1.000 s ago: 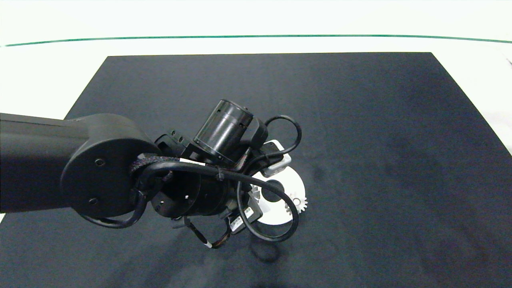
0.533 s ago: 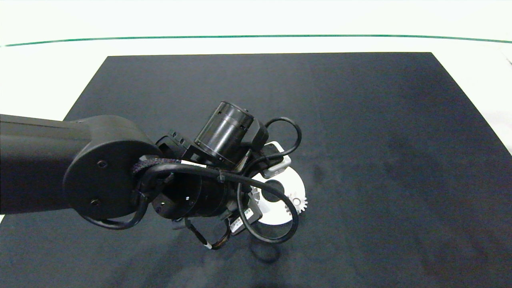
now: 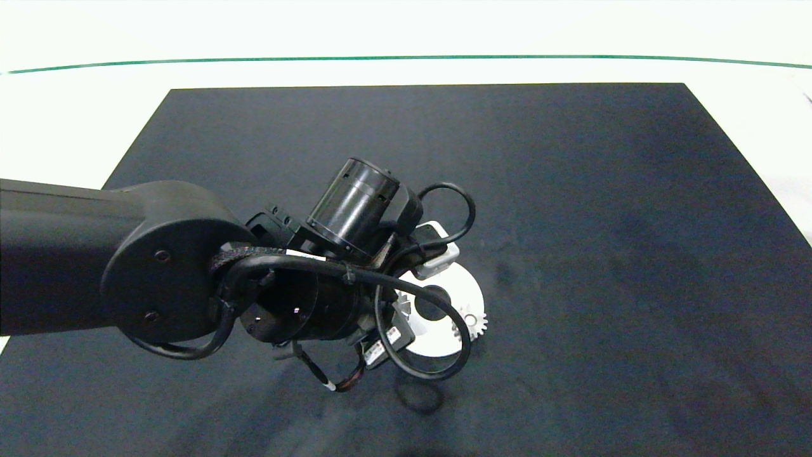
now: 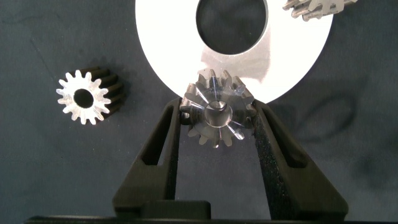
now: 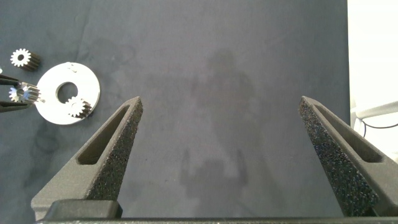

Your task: Install three planetary gears onto the carrier pins

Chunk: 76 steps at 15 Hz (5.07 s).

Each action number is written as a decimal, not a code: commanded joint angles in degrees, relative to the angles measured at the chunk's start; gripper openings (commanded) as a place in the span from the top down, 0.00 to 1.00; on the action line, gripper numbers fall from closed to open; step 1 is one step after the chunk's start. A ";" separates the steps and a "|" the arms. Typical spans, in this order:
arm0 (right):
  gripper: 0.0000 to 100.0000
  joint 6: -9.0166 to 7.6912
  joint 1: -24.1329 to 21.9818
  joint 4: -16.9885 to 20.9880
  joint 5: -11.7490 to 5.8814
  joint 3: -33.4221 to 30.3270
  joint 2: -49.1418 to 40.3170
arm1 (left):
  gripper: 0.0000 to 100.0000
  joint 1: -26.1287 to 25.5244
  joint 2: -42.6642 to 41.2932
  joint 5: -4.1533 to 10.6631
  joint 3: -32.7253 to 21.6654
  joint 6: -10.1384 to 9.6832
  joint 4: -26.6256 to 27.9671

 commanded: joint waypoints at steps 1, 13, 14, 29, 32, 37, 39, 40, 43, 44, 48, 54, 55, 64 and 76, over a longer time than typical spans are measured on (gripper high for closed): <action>0.00 -0.24 0.05 0.20 -0.10 0.06 -0.06 | 0.96 0.14 1.04 0.15 0.10 0.14 -0.91; 0.00 -0.59 0.05 0.20 0.07 0.15 -0.24 | 0.00 -0.38 0.78 1.91 1.07 -0.30 -0.82; 0.00 -0.59 0.05 0.20 0.07 0.15 -0.24 | 0.00 -0.30 0.60 1.91 1.07 -0.30 -0.82; 0.00 -0.77 0.05 0.20 0.51 0.59 -0.59 | 0.00 4.36 -13.29 1.91 2.91 -4.96 4.28; 0.00 -1.03 0.05 0.20 0.51 1.03 -0.77 | 0.00 6.65 -12.32 1.91 0.01 -10.49 3.31; 0.00 -1.56 0.05 0.12 0.60 1.38 -0.77 | 0.00 8.76 -6.96 1.91 -0.87 -12.25 -1.26; 0.00 -1.65 0.05 -0.06 0.60 1.47 -0.59 | 0.00 9.28 -5.73 1.91 -0.96 -12.16 -2.40; 0.00 -1.56 0.05 -0.32 0.60 1.56 -0.50 | 0.00 9.37 -5.64 1.91 -0.87 -12.16 -2.40; 0.00 -1.65 -0.04 -0.32 0.60 2.00 -0.33 | 0.00 9.37 -5.64 1.91 -0.60 -12.16 -2.40; 0.00 -1.65 -0.04 -0.32 0.60 2.08 -0.33 | 0.00 9.37 -5.64 1.91 -0.52 -12.16 -2.40; 0.00 -2.09 0.05 -0.32 0.60 2.17 -0.33 | 0.00 9.46 -5.64 1.91 -0.25 -12.16 -2.40; 0.00 -2.09 0.05 -0.94 0.60 2.44 -0.41 | 0.00 9.37 -6.08 1.91 0.71 -11.90 -2.31; 0.00 -2.09 0.05 -1.11 0.60 2.44 -0.41 | 0.00 9.37 -6.25 1.91 0.71 -11.99 -2.31; 0.00 -2.09 -0.04 -1.82 0.51 2.44 -0.85 | 0.00 10.43 -0.01 1.91 -4.56 -11.37 -1.96; 0.00 -3.06 -0.04 -1.90 0.69 3.67 -0.33 | 0.00 9.55 2.97 1.82 -6.05 -12.69 0.50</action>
